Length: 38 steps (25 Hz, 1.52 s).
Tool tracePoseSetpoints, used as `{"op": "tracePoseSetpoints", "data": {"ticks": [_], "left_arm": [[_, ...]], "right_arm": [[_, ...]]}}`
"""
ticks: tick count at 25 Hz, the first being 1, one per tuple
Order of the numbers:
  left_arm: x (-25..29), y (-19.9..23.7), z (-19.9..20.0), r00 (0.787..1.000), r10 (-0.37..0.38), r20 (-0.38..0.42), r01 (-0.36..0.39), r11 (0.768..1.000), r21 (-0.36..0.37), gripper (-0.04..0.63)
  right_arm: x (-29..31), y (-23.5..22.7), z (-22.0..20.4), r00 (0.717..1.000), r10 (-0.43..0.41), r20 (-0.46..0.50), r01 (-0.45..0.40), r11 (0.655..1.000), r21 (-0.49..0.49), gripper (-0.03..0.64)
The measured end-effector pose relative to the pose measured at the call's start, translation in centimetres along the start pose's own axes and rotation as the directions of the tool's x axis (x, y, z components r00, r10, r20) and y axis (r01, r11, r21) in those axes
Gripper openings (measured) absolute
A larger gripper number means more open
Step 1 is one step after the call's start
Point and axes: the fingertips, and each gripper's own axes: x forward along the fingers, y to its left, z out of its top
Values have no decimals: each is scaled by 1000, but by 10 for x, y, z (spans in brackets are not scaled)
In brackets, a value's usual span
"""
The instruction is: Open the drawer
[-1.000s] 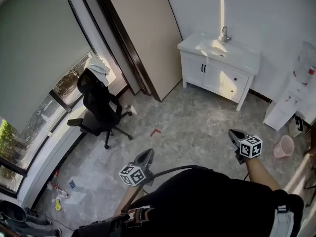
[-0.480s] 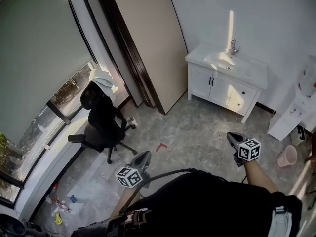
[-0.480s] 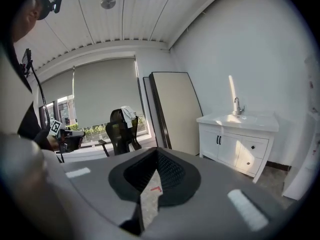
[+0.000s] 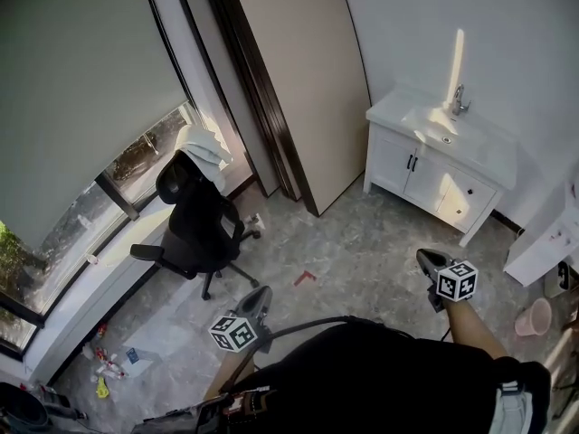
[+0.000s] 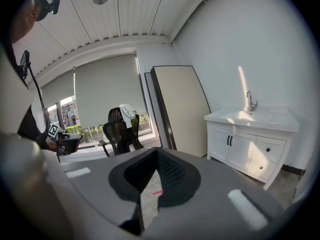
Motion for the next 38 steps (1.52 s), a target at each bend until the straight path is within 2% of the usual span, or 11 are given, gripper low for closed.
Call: {"op": "tracePoseSetpoints", "data": {"ticks": [6,12,18,22,27,30,38], "left_arm": [[72,-3,19,996,68,61,-69,998,13,0],[160,-25,39,990,100,96,-103,994,27,0],[246,-54,33,996,68,54,-71,996,57,0],[288,-58,29,999,41,19,-42,998,56,0],[326,-36,37,1000,16,-8,-15,999,43,0],[354,-17,47,999,-26,-24,26,999,31,0],[423,67,107,988,-137,-66,140,990,34,0]], "right_arm": [[59,-70,35,997,80,-5,-81,997,-20,2],[93,-149,92,991,137,8,-136,988,-67,2],[105,-224,106,992,128,4,-128,990,-54,2],[108,-262,106,995,99,1,-99,995,-29,2],[121,-290,108,999,45,-8,-46,999,-6,2],[135,-302,114,1000,-4,-12,4,1000,5,2],[215,-292,166,996,-86,35,86,996,3,2]]}}
